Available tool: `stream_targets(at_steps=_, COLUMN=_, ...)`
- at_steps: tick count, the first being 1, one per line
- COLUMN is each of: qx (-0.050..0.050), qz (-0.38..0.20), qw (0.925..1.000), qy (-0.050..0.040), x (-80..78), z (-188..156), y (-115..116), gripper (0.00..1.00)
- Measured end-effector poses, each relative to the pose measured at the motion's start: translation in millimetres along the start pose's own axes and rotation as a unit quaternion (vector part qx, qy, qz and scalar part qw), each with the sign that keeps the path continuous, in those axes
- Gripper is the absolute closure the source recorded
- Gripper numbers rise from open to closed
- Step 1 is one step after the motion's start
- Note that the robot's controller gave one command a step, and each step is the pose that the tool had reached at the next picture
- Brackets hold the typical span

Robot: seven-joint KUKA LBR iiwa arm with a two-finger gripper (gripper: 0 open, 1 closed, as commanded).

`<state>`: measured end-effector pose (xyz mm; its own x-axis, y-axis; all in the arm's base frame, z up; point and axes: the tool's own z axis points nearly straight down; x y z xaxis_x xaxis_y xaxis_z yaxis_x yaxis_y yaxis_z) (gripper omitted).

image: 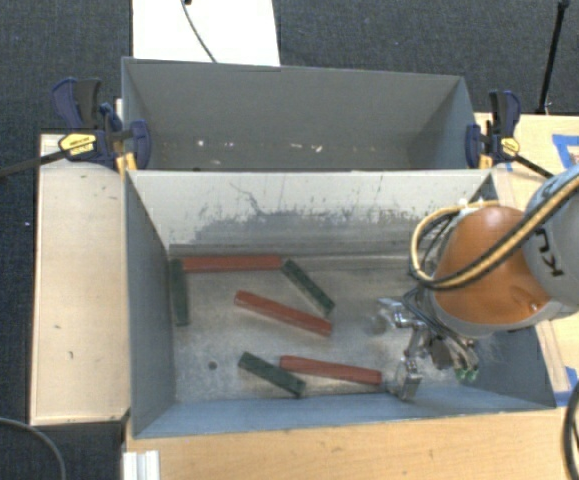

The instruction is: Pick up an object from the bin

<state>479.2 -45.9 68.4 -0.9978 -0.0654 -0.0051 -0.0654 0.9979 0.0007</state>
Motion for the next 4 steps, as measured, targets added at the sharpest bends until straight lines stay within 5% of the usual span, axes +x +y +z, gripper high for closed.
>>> stream_targets(at_steps=1, qx=-0.001, qz=0.016, qw=0.9999, qy=-0.0009, x=-7.6, z=-4.4, y=67.1, gripper=0.00)
stream_targets(at_steps=3, qx=0.001, qz=-0.085, qw=0.9963, qy=-0.0058, x=-8.8, z=-4.1, y=119.0, gripper=0.00)
stream_targets(at_steps=4, qx=0.000, qz=-0.209, qw=0.9779, qy=-0.0071, x=-12.8, z=-4.2, y=168.3, gripper=0.00)
